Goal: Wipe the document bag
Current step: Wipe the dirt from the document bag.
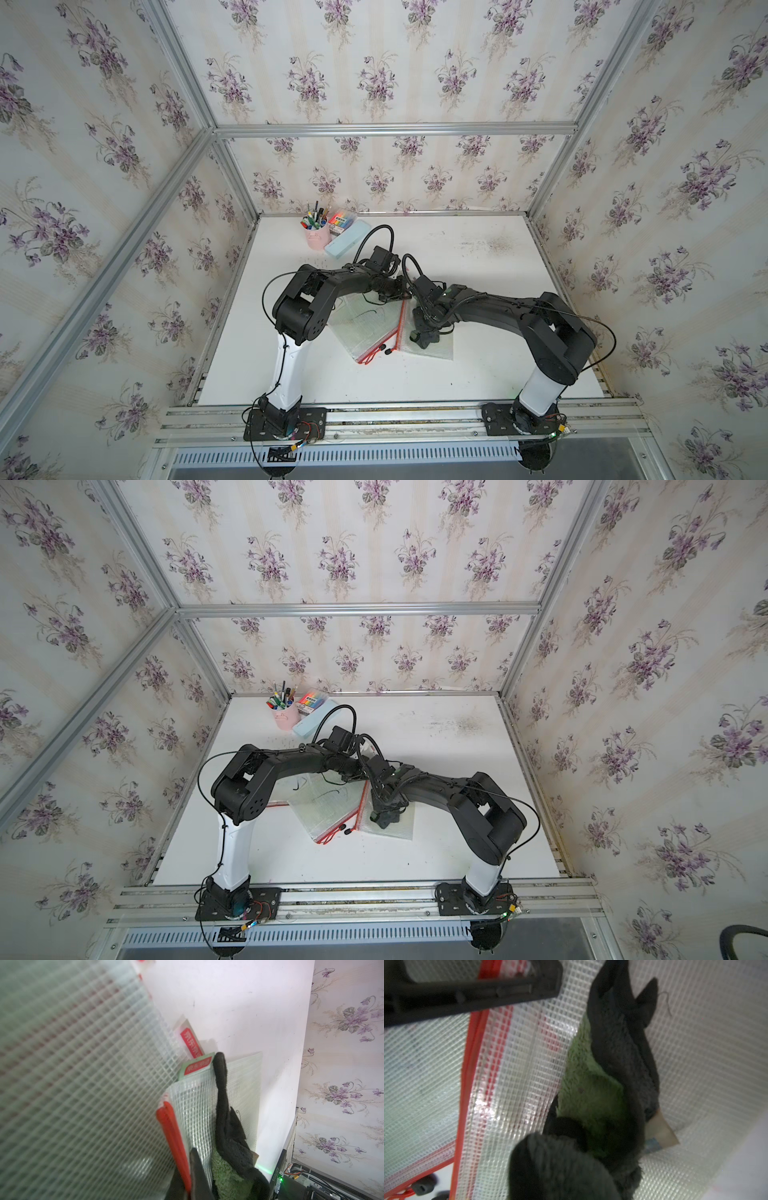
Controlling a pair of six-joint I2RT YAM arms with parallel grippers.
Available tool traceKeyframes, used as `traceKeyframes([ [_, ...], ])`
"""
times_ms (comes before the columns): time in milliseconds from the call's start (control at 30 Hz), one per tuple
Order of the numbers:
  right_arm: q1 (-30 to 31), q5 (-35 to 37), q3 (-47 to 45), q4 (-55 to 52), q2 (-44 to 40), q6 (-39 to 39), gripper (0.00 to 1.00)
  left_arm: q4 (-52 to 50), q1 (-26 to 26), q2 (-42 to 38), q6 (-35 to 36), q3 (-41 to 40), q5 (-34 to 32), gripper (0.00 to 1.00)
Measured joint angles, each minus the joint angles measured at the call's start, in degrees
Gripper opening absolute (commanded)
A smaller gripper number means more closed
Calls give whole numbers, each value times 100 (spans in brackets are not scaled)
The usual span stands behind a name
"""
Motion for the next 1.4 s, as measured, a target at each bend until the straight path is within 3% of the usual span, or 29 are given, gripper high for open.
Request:
traceKeyframes([
  [100, -9, -35, -256, 236, -15, 26, 8, -48, 0, 20, 17, 39, 24, 3],
  [167, -20, -17, -455, 455, -111, 87, 8, -70, 0, 20, 68, 44, 26, 15],
  [267, -68, -76, -651, 721, -212, 223, 9, -155, 2, -50, 256, -42, 275, 25],
  [400, -109, -184, -623, 745, -212, 332, 9, -442, -55, -323, 654, -374, 501, 29],
  [567, -125, -291, -570, 1174, -74, 470, 9, -914, -149, -647, 1045, -868, 903, 26],
  [733, -140, -326, -522, 1231, -31, 511, 9, -1163, -262, -610, 1172, -929, 994, 0],
  [867, -186, -227, -448, 1095, -13, 485, 9, -1344, -275, -546, 1250, -802, 986, 0],
  [1033, -702, -664, -632, 1182, -173, 396, 9, -1506, -280, -444, 1440, -656, 997, 0],
  [1200, -1261, -81, -647, 820, -378, 157, 9, -1600, -269, -350, 1517, -557, 1108, 0],
  [1333, -846, 544, -393, -92, -544, 85, 9, -1631, -262, -286, 1513, -514, 1209, 0],
  [1400, -374, 400, -190, -313, -514, 118, 8, -1644, -251, -260, 1488, -496, 1257, 0],
])
